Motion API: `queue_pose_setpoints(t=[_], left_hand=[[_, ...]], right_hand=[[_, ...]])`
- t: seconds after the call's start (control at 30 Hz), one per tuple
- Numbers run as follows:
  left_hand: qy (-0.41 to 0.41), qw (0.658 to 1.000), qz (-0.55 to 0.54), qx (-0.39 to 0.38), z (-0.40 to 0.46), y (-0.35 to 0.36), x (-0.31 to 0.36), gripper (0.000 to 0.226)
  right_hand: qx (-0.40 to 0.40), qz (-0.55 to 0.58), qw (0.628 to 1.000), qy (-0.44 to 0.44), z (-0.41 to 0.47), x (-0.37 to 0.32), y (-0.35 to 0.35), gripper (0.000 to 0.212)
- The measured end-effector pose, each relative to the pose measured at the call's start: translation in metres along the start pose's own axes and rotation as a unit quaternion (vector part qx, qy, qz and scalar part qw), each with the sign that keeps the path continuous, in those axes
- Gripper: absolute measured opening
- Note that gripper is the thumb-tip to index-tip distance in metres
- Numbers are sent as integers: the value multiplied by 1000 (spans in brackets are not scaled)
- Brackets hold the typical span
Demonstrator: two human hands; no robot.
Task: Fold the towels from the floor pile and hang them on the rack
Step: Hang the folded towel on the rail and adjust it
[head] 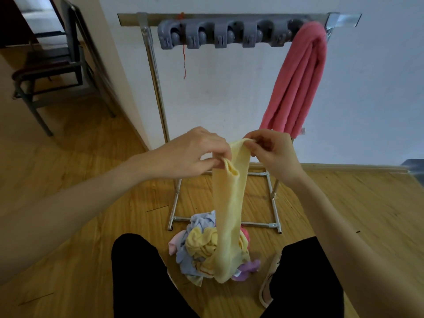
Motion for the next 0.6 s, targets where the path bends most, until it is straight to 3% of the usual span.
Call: queue_pose_setpoints(t=[0.27, 0.6], left_hand=[[-56, 985, 14, 164, 5, -10, -19, 20], [-91, 969, 20, 228, 4, -9, -21, 14]], right_hand=[[-35, 100, 994, -14, -2, -25, 4, 14], [-53, 139, 989, -21, -7, -29, 5, 18]])
Point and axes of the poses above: each hand's wrist, its own z-axis towards the middle knuckle, its own y-axis out of the palm, x = y × z, the point moved 7 cm from there along z, towards the middle knuckle, and after that the axes turned 5 degrees about y, right-handed, at the moved point
